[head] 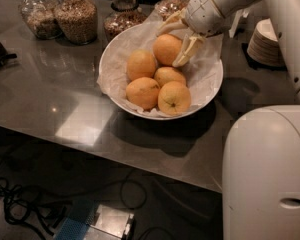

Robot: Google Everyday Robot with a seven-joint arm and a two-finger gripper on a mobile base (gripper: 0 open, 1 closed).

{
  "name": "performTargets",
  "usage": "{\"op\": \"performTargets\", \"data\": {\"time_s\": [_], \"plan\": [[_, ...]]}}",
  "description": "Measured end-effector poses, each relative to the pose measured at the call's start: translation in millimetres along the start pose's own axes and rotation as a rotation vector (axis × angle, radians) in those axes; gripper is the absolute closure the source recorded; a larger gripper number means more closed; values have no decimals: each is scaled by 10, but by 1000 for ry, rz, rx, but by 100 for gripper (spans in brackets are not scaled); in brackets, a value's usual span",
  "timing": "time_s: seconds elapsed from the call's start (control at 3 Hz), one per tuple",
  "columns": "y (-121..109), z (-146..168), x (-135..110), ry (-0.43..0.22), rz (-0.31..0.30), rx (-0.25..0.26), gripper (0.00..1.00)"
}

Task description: Pick orange from white bowl

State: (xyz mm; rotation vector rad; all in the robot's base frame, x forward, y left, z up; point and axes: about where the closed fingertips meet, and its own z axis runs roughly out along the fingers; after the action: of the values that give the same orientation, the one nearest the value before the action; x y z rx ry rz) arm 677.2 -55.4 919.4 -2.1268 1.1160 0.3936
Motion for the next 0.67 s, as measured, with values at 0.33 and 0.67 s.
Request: {"op": "performTargets", "data": {"time_s": [0.33, 0.67], "plan": [[122, -127, 9, 29, 29, 63, 89], [297, -304, -173, 24, 41, 157, 100]]}}
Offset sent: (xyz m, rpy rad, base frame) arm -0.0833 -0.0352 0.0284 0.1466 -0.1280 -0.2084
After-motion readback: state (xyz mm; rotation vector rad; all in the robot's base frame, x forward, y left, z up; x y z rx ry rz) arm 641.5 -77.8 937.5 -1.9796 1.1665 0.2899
